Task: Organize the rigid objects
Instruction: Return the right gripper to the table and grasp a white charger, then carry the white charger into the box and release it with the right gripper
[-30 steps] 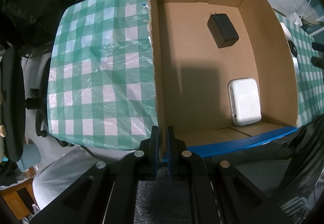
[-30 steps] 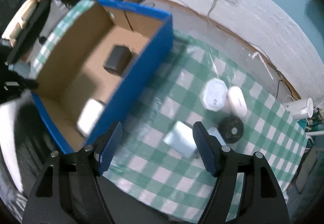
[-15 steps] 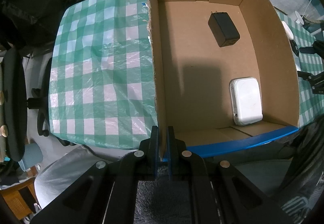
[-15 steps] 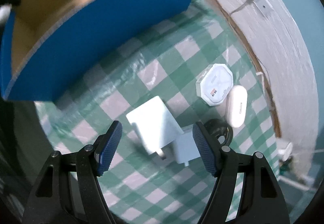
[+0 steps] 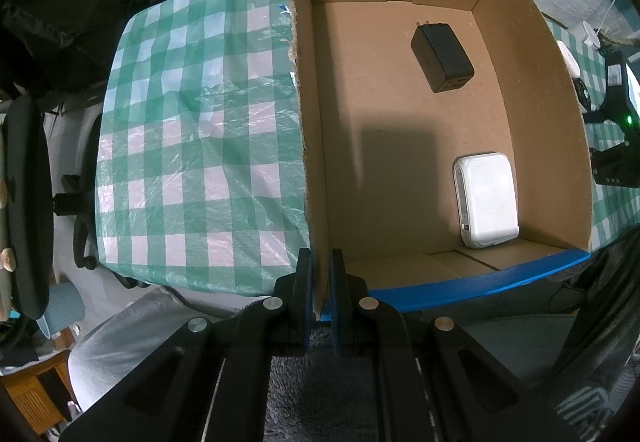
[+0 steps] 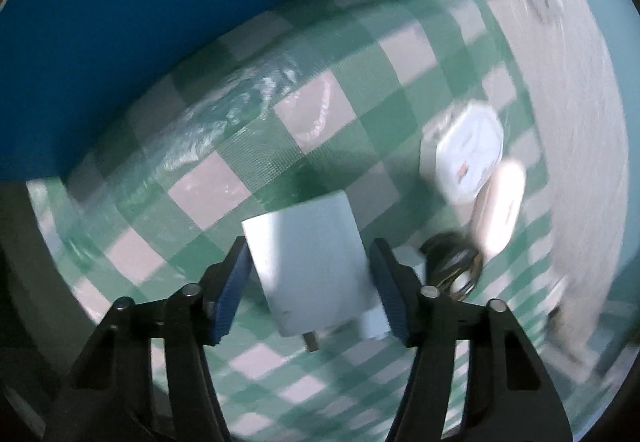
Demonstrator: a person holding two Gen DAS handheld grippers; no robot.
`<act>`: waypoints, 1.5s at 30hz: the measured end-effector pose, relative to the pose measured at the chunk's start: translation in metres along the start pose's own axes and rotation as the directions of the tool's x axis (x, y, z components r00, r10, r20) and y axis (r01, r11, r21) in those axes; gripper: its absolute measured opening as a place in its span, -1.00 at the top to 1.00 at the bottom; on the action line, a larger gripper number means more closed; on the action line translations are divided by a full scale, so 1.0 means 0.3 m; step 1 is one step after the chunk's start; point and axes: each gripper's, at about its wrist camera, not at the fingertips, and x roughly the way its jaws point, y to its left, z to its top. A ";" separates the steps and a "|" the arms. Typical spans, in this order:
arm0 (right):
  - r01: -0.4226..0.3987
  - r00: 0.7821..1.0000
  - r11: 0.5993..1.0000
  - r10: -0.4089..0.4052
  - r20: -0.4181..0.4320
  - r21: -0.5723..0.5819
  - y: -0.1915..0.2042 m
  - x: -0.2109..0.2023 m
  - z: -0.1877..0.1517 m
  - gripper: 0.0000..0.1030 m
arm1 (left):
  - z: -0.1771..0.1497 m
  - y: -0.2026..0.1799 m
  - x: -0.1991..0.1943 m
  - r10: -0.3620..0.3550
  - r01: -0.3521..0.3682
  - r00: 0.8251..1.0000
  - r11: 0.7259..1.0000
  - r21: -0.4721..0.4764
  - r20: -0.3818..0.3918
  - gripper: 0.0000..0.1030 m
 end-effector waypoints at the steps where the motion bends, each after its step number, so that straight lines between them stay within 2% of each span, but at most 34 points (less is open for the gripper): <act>1: -0.039 0.999 0.998 0.039 -0.007 0.055 -0.014 0.006 -0.003 -0.02 | 0.002 -0.001 -0.001 -0.001 0.001 1.000 1.000 0.000 0.000 0.87; 4: -0.106 0.994 0.977 0.106 0.014 0.185 -0.053 0.007 -0.017 -0.01 | 0.003 0.001 0.000 0.000 0.000 1.000 1.000 0.000 -0.002 0.87; 6: -0.186 0.983 0.935 0.180 0.048 0.303 -0.094 0.008 -0.036 -0.01 | 0.002 -0.003 -0.001 -0.001 0.001 1.000 1.000 -0.002 -0.002 0.87; 9: -0.267 0.964 0.871 0.247 0.103 0.412 -0.149 0.016 -0.060 -0.02 | 0.002 -0.006 0.001 0.004 -0.004 1.000 1.000 0.002 -0.004 0.87; 12: -0.352 0.936 0.805 0.315 0.158 0.478 -0.188 0.030 -0.084 -0.01 | 0.004 -0.008 0.003 0.005 -0.005 1.000 1.000 0.003 -0.005 0.87; 15: -0.379 0.925 0.779 0.315 0.211 0.499 -0.203 0.035 -0.105 -0.02 | 0.003 -0.010 0.004 0.006 -0.006 1.000 1.000 0.005 -0.004 0.87; 20: -0.364 0.930 0.780 0.277 0.240 0.509 -0.192 0.039 -0.132 -0.02 | 0.005 -0.009 0.004 0.007 -0.007 1.000 1.000 0.005 -0.005 0.87; 26: -0.314 0.945 0.795 0.209 0.252 0.518 -0.103 0.033 -0.158 -0.01 | 0.005 -0.010 0.004 0.007 -0.007 1.000 1.000 0.006 -0.005 0.87; 29: -0.297 0.948 0.786 0.173 0.269 0.542 -0.057 0.041 -0.166 -0.01 | 0.005 -0.010 0.004 0.006 -0.006 1.000 1.000 0.005 -0.005 0.87; 32: -0.324 0.939 0.767 0.186 0.291 0.555 -0.045 0.025 -0.182 -0.01 | 0.006 -0.013 0.005 0.008 -0.008 1.000 1.000 0.008 -0.004 0.87; 41: -0.344 0.926 0.769 0.183 0.330 0.539 -0.032 -0.134 -0.200 -0.01 | 0.006 -0.016 0.009 0.007 -0.007 1.000 1.000 0.009 -0.005 0.87; 45: -0.332 0.928 0.783 0.174 0.328 0.526 -0.039 -0.230 -0.205 0.00 | 0.005 -0.016 0.010 0.005 -0.005 1.000 1.000 0.008 -0.005 0.87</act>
